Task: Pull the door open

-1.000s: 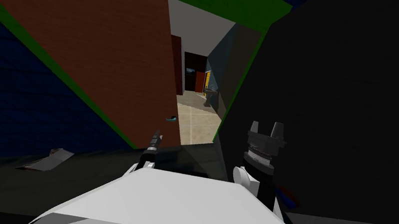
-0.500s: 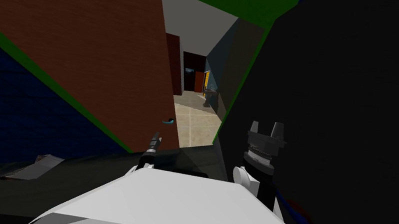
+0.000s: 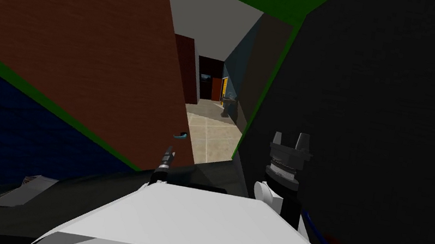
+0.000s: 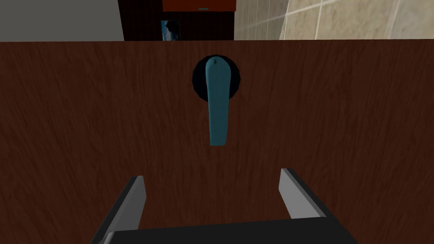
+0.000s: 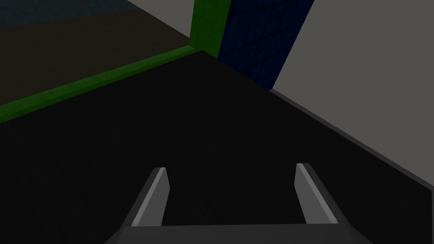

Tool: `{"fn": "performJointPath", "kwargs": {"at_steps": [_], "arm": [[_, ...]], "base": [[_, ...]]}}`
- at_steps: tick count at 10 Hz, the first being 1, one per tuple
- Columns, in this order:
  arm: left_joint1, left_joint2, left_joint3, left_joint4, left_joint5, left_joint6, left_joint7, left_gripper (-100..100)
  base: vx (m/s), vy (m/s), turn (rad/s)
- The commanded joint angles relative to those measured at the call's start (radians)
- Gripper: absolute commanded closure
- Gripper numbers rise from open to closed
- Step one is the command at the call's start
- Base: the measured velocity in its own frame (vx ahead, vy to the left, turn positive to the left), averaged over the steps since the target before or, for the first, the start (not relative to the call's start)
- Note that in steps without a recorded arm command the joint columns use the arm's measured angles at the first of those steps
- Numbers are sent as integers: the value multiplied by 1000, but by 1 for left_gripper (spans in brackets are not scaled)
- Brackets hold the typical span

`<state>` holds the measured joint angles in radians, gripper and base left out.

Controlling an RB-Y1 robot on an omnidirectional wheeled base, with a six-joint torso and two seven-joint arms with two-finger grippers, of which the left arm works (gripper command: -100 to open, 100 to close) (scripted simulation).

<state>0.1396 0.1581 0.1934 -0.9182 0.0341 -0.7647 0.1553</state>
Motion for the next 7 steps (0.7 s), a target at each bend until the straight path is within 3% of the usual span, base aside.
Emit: {"fn": "performJointPath", "kwargs": {"at_steps": [1, 2, 4, 7], "arm": [[-8, -1, 6, 30, 1, -6, 0, -100], [-6, 0, 4, 20, 1, -5, 0, -100], [-2, 19, 17, 43, 11, -21, 15, -100], [8, 57, 42, 86, 30, -54, 45, -100]], "base": [[160, 6, -25], [75, 2, -5], [177, -13, -95], [189, 15, -129]]}}
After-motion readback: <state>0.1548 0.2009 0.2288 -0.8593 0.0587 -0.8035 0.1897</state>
